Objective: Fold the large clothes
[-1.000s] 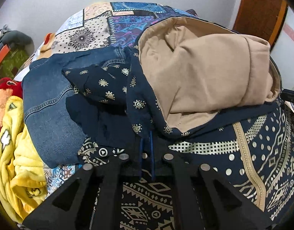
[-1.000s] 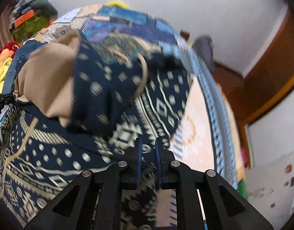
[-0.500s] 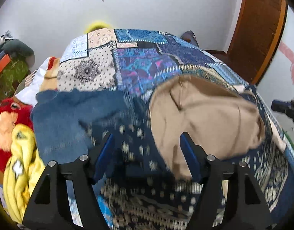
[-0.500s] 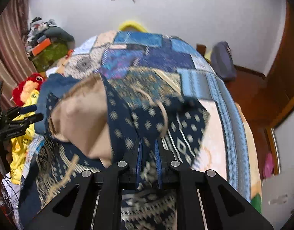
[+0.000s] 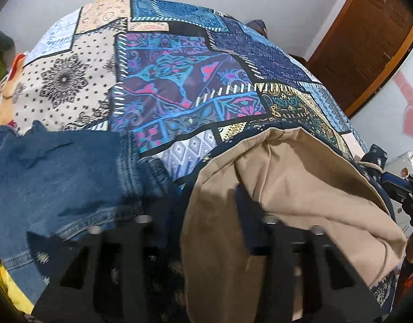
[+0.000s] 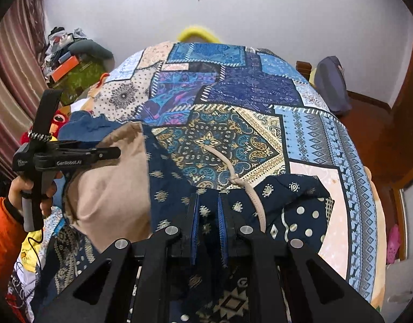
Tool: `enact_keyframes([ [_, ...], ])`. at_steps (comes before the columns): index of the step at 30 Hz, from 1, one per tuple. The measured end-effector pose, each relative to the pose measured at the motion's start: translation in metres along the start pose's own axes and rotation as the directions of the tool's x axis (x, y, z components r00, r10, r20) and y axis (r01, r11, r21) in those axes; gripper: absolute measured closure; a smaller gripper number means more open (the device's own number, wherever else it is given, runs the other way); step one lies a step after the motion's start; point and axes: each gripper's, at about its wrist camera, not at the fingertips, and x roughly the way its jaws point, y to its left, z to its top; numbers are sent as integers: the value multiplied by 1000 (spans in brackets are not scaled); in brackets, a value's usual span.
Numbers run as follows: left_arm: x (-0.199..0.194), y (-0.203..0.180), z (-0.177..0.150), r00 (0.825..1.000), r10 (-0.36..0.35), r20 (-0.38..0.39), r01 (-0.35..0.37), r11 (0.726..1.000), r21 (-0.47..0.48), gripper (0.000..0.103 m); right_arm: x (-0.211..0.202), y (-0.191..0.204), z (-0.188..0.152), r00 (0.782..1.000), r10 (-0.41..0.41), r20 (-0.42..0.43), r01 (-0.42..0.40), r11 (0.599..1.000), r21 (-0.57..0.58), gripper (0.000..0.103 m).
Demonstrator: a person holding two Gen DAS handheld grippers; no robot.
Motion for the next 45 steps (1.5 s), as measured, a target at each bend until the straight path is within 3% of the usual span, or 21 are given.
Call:
enact_keyframes([
  [1, 2, -3, 1, 1000, 14, 2, -14, 1000, 12, 93, 1, -1, 0, 1000, 2, -2, -2, 1000, 2, 93],
  [2, 0, -8, 2, 1000, 28, 12, -28, 999, 27, 96, 2, -2, 0, 1000, 4, -3, -4, 1000, 5, 93],
  [8, -58, -45, -13, 988, -19, 156, -2, 991, 136, 98, -12, 1, -5, 1000, -5, 17, 5, 1000, -6, 93],
  [18, -161, -106, -82, 952, -165, 257, 78, 944, 319, 98, -80, 31, -24, 994, -58, 93, 66, 994, -87, 93],
  [22, -173, -114, -123, 952, -198, 232, 101, 922, 374, 98, -114, 44, -40, 989, -67, 129, 81, 990, -111, 93],
  [27, -159, -125, -175, 970, -207, 128, 130, 885, 446, 98, -143, 55, -52, 986, -56, 154, 74, 991, -112, 93],
  [30, -147, -131, -201, 980, -183, 78, 123, 867, 483, 98, -154, 60, -53, 987, -24, 156, 40, 995, -96, 93],
  [33, -132, -129, -221, 988, -150, 25, 120, 868, 483, 98, -154, 65, -50, 989, 9, 147, 2, 997, -77, 93],
  [35, -124, -126, -232, 992, -125, -5, 113, 875, 471, 98, -148, 71, -43, 991, 30, 131, -21, 997, -70, 93],
  [39, -125, -116, -245, 994, -106, 7, 92, 893, 440, 91, -113, 80, -22, 996, 56, 66, -53, 997, -51, 93],
  [45, -132, -97, -258, 999, -47, 11, 39, 915, 402, 66, -31, 78, -1, 989, 89, -121, -83, 995, 53, 93],
])
